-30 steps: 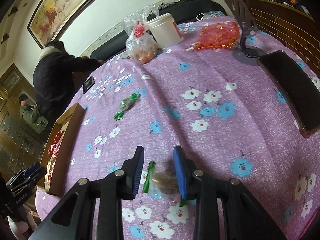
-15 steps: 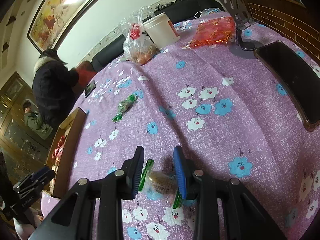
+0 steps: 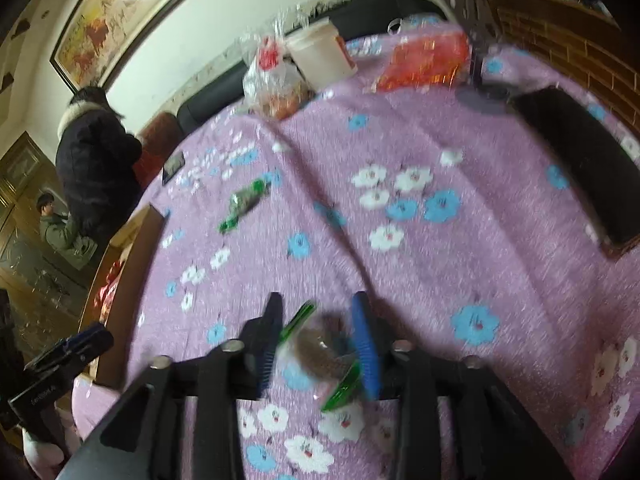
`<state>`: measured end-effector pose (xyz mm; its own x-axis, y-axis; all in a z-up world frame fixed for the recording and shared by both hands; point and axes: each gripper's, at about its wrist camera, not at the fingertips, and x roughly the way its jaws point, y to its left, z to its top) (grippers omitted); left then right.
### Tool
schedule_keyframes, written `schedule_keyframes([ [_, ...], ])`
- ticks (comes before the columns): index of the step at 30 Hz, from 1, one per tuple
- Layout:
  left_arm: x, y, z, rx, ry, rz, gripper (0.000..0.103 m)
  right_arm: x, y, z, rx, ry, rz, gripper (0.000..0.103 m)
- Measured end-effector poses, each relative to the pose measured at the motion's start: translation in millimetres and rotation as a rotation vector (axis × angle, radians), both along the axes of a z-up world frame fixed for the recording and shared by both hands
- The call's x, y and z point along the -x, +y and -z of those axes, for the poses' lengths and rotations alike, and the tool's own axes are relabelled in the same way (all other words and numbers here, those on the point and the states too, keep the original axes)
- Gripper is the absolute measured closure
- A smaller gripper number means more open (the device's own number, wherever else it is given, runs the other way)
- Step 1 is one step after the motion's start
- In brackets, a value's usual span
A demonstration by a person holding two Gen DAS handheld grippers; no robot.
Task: Organize snacks
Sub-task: 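Grasp the green-wrapped candy with the left gripper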
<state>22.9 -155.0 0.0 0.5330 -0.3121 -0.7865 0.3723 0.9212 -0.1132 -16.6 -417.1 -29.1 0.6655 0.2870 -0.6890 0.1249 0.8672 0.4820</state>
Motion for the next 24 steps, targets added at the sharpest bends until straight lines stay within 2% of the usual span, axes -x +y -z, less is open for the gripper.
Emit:
schedule_keyframes([
  [1,-1.8,-0.5,-1.9,0.009,0.003,0.006,0.051,0.2,0.9,-1.0,0.001,0.004,-0.016,0.048],
  [2,-4.4,-1.3,-3.3,0.021,0.010,0.014,0.051,0.8,2.1,-1.7,0.005,0.004,-0.031,0.045],
  [7,-25.3,-23.5,-7.5,0.059,0.054,0.081,0.051,3.4,24.4,-4.4,0.116,-0.008,-0.126,0.044],
  [9,-34.7,-37.9,-8.7,0.045,0.049,0.118,0.051,3.0,41.5,-3.6,0.182,-0.007,-0.179,0.044],
  [12,-52.0,-69.3,-6.9,-0.008,0.023,0.197,0.051,5.3,61.3,-2.0,0.322,-0.010,-0.191,0.044],
  [14,-65.5,-92.2,-1.1,-0.038,0.013,0.262,0.051,6.3,66.3,-1.2,0.363,-0.009,-0.188,0.050],
  [15,-72.4,-101.4,2.4,-0.054,0.007,0.283,0.051,6.6,66.2,-0.8,0.375,-0.007,-0.177,0.063],
  [17,-84.9,-113.9,9.0,-0.075,0.000,0.298,0.051,6.4,62.5,-0.1,0.371,-0.005,-0.161,0.069],
  [24,-128.6,-142.0,30.5,-0.107,0.019,0.299,0.051,8.1,53.7,-1.5,0.336,-0.007,-0.155,0.069],
])
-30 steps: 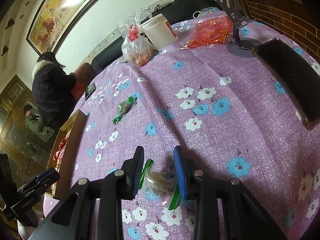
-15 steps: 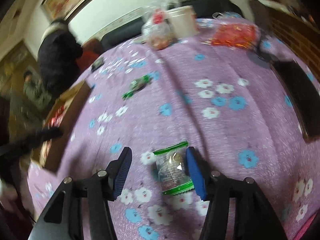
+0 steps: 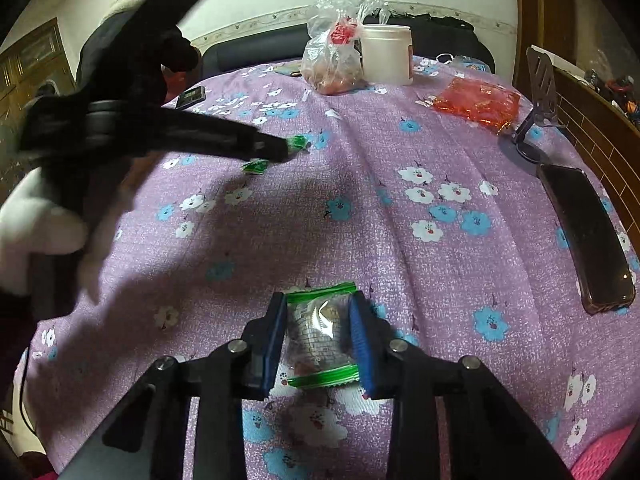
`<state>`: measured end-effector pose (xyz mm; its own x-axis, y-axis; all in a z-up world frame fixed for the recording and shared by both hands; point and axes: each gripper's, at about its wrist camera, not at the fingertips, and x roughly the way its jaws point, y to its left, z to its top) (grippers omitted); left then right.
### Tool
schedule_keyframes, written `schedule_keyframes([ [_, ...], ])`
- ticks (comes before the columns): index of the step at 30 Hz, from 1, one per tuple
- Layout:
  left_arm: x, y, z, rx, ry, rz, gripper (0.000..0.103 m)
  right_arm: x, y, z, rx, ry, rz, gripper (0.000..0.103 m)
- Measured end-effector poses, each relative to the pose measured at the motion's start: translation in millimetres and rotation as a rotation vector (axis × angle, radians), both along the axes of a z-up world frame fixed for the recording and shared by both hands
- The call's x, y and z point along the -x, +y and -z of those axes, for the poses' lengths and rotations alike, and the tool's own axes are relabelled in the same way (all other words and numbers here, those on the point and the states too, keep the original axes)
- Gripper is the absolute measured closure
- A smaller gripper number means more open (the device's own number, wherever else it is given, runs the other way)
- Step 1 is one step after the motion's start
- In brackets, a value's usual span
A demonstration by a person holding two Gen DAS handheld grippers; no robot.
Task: Organize snacks
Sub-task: 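Grasp the green-wrapped candy with the left gripper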
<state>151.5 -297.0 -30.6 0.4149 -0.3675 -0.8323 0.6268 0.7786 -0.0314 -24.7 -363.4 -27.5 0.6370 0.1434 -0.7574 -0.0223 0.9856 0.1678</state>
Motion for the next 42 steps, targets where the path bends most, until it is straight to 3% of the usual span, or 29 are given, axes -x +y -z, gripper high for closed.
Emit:
schedule_keyframes([
  [8,-9.3,-14.8,15.9,-0.062,-0.044,0.029,0.053,-0.6,-5.9,-0.9,-0.040,0.004,0.001,0.068],
  [10,-7.1,-14.3,14.5,-0.051,-0.039,0.034,0.077,-1.0,-5.6,-0.9,-0.041,0.004,0.001,0.068],
  [11,-5.9,-14.2,14.0,-0.052,-0.034,0.035,0.080,-1.1,-5.9,-0.7,-0.044,0.004,0.003,0.068],
  [16,5.0,-11.4,10.3,-0.037,-0.024,0.038,0.082,-1.4,-10.3,-0.3,-0.060,0.001,0.013,0.069],
  [30,69.6,57.8,-38.4,0.184,-0.013,-0.048,0.082,-1.2,-22.2,-3.6,-0.103,-0.030,0.057,0.069],
  [37,76.9,70.8,-44.4,0.224,0.001,-0.039,0.081,-0.2,-22.7,-3.2,-0.090,-0.032,0.075,0.069],
  [38,72.7,68.1,-42.6,0.235,0.014,-0.028,0.080,-0.6,-22.0,-2.8,-0.087,-0.030,0.076,0.069],
  [42,52.1,48.2,-30.8,0.223,0.037,-0.021,0.056,-1.0,-22.7,-2.4,-0.089,-0.029,0.079,0.068],
])
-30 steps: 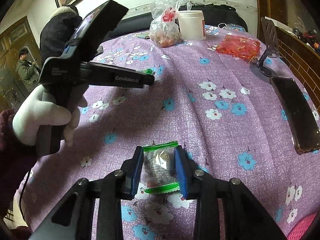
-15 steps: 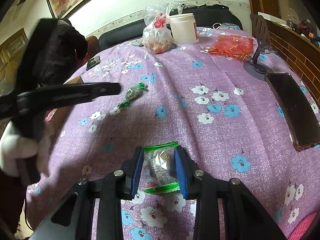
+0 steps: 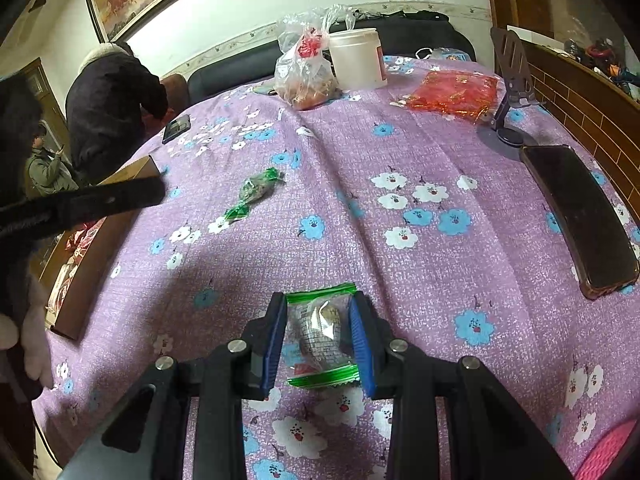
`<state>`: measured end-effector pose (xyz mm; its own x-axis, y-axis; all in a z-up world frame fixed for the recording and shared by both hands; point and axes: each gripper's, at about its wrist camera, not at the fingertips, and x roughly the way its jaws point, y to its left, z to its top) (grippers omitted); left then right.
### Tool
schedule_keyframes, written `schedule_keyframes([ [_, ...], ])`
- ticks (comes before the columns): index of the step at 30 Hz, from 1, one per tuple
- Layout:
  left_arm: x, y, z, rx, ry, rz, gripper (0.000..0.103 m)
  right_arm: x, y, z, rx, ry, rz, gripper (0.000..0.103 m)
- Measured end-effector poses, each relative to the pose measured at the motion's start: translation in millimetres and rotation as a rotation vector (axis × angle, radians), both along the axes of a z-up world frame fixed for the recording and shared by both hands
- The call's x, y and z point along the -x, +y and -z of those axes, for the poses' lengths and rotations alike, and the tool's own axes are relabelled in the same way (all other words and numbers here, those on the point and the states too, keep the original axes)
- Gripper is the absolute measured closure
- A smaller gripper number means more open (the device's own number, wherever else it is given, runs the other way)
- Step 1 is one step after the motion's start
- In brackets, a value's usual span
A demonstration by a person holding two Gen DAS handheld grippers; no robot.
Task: Organize snacks
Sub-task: 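Grasp the green-wrapped candy with the left gripper, then release the green candy into the tray with the left gripper while the right drops the zip packet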
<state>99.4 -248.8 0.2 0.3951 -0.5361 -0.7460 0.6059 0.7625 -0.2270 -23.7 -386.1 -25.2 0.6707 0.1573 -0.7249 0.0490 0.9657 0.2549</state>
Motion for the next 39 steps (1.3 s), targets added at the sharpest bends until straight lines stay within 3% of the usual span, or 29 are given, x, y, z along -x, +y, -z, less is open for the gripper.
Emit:
schedule_keyframes([
  [7,-19.8,-50.4,25.5,-0.150,-0.059,0.043,0.056,-2.6,-3.5,2.3,-0.038,0.016,-0.011,0.068],
  [12,-27.2,-64.6,45.0,-0.188,-0.039,0.065,0.055,-3.0,-5.4,2.3,-0.056,0.019,-0.016,0.068],
  [14,-23.1,-67.4,48.1,-0.191,-0.084,0.087,0.044,-3.3,-5.8,2.2,-0.059,0.019,-0.019,0.068],
  [17,-22.4,-68.2,49.4,-0.197,-0.091,0.094,0.043,-2.8,-4.1,2.1,-0.049,0.020,-0.023,0.068],
  [18,-24.8,-67.7,48.5,-0.193,-0.077,0.088,0.048,-2.9,-3.3,2.0,-0.045,0.019,-0.024,0.068],
  [19,-27.4,-66.1,47.1,-0.191,-0.069,0.080,0.066,-3.0,-2.7,2.1,-0.043,0.019,-0.025,0.068],
  [21,-30.6,-63.2,44.9,-0.172,-0.041,0.080,0.083,-3.2,-3.0,2.6,-0.044,0.019,-0.024,0.068],
  [24,-30.1,-57.1,43.7,-0.197,-0.050,0.052,0.084,-3.7,-3.3,2.9,-0.048,0.019,-0.021,0.068],
  [29,-23.7,-36.6,36.7,-0.120,-0.017,0.014,0.084,-3.6,-3.8,2.3,-0.051,0.018,-0.019,0.068],
  [39,30.6,30.5,-10.2,0.104,-0.014,-0.065,0.084,-1.4,-5.2,-1.2,-0.051,-0.003,-0.009,0.068],
])
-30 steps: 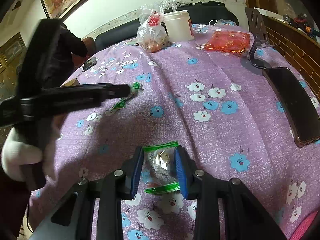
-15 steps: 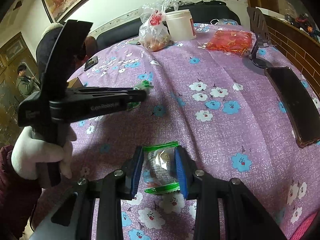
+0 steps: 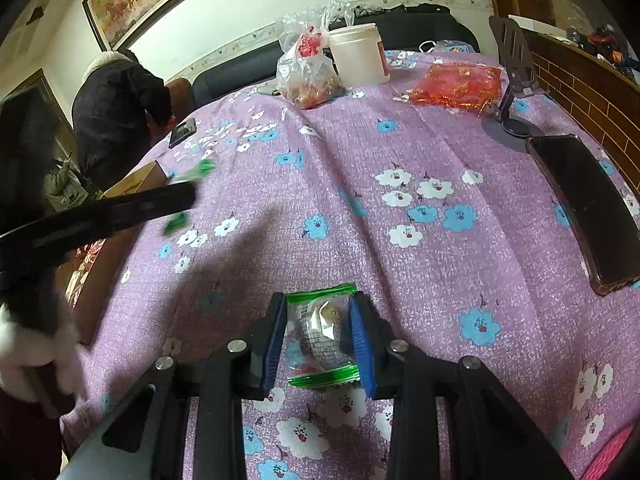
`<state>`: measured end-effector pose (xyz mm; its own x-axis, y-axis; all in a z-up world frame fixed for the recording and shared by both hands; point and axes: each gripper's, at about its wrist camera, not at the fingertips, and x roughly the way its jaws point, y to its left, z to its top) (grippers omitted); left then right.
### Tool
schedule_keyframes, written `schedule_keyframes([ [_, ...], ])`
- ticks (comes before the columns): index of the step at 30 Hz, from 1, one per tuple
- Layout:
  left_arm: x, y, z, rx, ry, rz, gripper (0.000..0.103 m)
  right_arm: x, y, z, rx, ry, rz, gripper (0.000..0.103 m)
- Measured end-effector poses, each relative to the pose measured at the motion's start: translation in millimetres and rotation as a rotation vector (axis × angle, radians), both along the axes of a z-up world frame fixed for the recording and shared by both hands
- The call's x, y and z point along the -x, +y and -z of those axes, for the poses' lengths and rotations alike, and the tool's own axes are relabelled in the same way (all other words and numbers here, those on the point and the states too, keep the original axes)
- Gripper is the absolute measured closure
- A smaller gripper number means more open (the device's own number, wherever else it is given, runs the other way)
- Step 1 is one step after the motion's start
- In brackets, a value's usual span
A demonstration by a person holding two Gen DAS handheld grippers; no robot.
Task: Organize snacks
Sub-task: 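Release the green candy into the tray with the left gripper while the right drops the zip packet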
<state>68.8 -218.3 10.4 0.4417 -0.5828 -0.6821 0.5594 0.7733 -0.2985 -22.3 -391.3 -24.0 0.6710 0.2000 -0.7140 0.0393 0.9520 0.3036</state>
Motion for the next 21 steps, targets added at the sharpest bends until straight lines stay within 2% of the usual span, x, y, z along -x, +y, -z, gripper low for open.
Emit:
schedule_keyframes([
  [3,9.2,24.8,-10.1,0.052,-0.003,-0.040,0.084,0.7,-0.4,-0.3,0.005,-0.003,0.010,0.068],
  [8,32.3,91.1,-24.7,0.129,-0.029,-0.159,0.083,2.0,1.1,-1.6,0.029,-0.009,0.022,0.068],
  [12,48.0,144.0,-32.1,0.146,-0.057,-0.255,0.083,3.2,7.3,-4.9,0.050,-0.026,0.009,0.068],
  [14,54.8,167.7,-35.0,0.145,-0.072,-0.297,0.083,3.8,11.6,-9.3,0.028,-0.034,-0.011,0.068],
  [18,64.8,211.2,-34.8,0.150,-0.090,-0.374,0.083,9.2,31.4,-32.4,0.008,-0.063,-0.054,0.068],
  [21,66.7,232.9,-28.1,0.172,-0.084,-0.412,0.083,9.6,53.1,-60.6,-0.009,-0.103,-0.105,0.068],
])
